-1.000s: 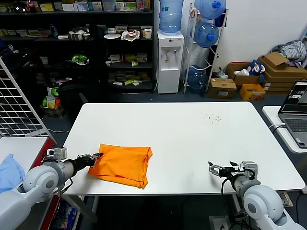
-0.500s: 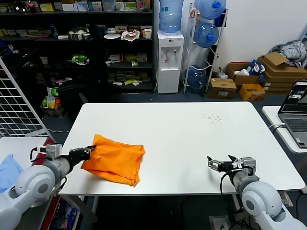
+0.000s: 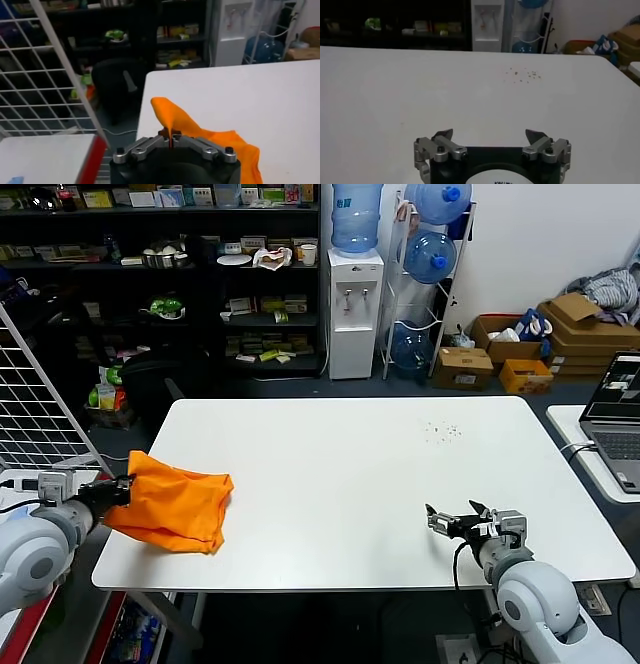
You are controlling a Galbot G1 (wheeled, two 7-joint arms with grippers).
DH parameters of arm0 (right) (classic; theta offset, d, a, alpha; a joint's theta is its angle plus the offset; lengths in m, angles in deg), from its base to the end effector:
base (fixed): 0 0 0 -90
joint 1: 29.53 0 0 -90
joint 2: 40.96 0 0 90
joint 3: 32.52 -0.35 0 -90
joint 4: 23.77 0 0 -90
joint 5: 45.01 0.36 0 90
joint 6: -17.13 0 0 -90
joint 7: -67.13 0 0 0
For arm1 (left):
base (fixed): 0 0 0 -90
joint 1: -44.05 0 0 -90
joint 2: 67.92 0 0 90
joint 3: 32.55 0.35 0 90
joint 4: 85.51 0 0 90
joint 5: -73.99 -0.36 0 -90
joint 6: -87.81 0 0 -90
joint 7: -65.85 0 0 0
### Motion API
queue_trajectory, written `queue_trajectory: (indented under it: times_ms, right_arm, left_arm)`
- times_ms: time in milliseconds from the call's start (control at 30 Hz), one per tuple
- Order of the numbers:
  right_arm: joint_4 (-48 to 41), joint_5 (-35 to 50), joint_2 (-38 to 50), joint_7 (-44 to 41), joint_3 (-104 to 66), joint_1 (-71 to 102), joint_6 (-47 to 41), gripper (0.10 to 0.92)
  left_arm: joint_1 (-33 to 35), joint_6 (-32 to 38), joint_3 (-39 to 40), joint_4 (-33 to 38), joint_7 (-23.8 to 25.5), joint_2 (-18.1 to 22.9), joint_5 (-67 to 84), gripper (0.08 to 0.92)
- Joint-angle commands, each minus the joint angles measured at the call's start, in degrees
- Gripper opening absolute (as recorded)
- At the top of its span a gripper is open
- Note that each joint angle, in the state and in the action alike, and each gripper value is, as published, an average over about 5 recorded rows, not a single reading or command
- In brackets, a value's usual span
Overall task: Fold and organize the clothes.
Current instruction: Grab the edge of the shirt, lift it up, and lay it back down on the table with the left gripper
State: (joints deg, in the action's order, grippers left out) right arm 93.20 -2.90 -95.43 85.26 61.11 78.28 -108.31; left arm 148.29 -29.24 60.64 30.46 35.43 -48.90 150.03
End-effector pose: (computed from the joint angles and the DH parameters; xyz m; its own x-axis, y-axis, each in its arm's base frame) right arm 0.2548 -0.0920 -0.2539 -0.8283 -0.0469 0.5583 -0.0582 0.9983 -0.0026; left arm 0.2936 0.1760 -0.1568 -0.8151 -0.0788 0.5740 -0.0091 0.9923 0.1234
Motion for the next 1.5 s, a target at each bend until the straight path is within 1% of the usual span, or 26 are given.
queue_trajectory:
  times_ms: [33,333,467,600,667,700,767,800,867,933,967,1067,1167,1233,1300,1367,1500]
  right_arm:
    - [-0.8,-1.6,-0.6,-1.1,0.7,-0.4,0.8,0.921]
    - [-0.3,-2.0,-0.9,-0.7,0.9,-0.7,0.4,0.921]
    - [-0.1,-2.3,-1.3,-0.4,1.0,-0.6,0.2,0.921]
    - [0.1,-2.7,-1.8,-0.2,1.0,-0.5,0.0,0.921]
    - [0.3,-3.1,-2.3,0.1,1.0,-0.3,-0.1,0.921]
    - [0.3,-3.3,-2.6,0.2,0.9,-0.2,-0.2,0.921]
    - [0.6,-3.8,-3.3,0.6,0.7,0.2,-0.5,0.921]
    - [0.7,-4.0,-3.8,0.7,0.5,0.5,-0.6,0.921]
    - [0.9,-4.5,-4.8,1.3,0.1,1.1,-1.0,0.921]
    - [1.2,-5.0,-5.9,2.0,-0.5,1.8,-1.5,0.921]
    - [1.5,-5.1,-6.4,2.4,-0.9,2.1,-1.8,0.921]
    - [2.4,-5.2,-7.5,3.2,-2.4,3.0,-2.3,0.921]
    - [3.4,-4.9,-7.9,3.6,-4.5,4.3,-2.5,0.921]
    - [3.7,-4.6,-7.9,3.7,-5.7,5.1,-2.5,0.921]
    - [3.8,-4.4,-7.7,3.7,-6.7,5.9,-2.4,0.921]
    - [3.9,-4.2,-7.5,3.7,-7.1,6.2,-2.4,0.921]
    - [3.9,-3.5,-7.0,3.9,-7.3,5.9,-2.3,0.921]
  left_arm:
    - [-0.3,-1.2,-2.2,0.1,-5.8,-6.8,7.2,0.107]
    - [-3.2,-1.3,-0.3,3.3,-6.6,-9.5,11.8,0.107]
    - [-3.4,-1.2,0.6,4.0,-6.7,-9.8,12.4,0.107]
    - [-4.0,-0.6,2.6,7.1,-8.9,-8.4,15.4,0.107]
    - [-5.1,0.6,5.1,10.3,-10.4,-6.6,18.0,0.107]
    - [-6.7,1.2,7.7,11.7,-10.9,-5.2,19.0,0.107]
    - [-15.7,2.2,17.3,13.2,-12.7,0.1,21.3,0.107]
    - [-21.9,2.3,23.5,13.1,-14.3,3.9,22.8,0.107]
    - [-36.5,2.5,36.5,10.0,-18.6,13.5,26.7,0.107]
    - [-46.9,2.9,46.1,4.9,-21.7,23.5,29.8,0.107]
    - [-50.7,3.0,49.7,1.9,-22.6,28.4,30.5,0.107]
    - [-57.2,3.0,56.5,-7.9,-23.2,42.7,29.7,0.107]
    - [-59.6,2.8,59.1,-17.9,-22.3,54.2,26.7,0.107]
    - [-60.0,2.6,59.6,-23.2,-21.2,59.4,24.5,0.107]
    - [-60.1,2.5,59.7,-26.6,-20.4,63.0,22.7,0.107]
    - [-59.8,2.6,59.7,-28.4,-19.9,64.9,21.4,0.107]
    - [-59.0,2.6,59.9,-30.1,-19.6,66.0,19.8,0.107]
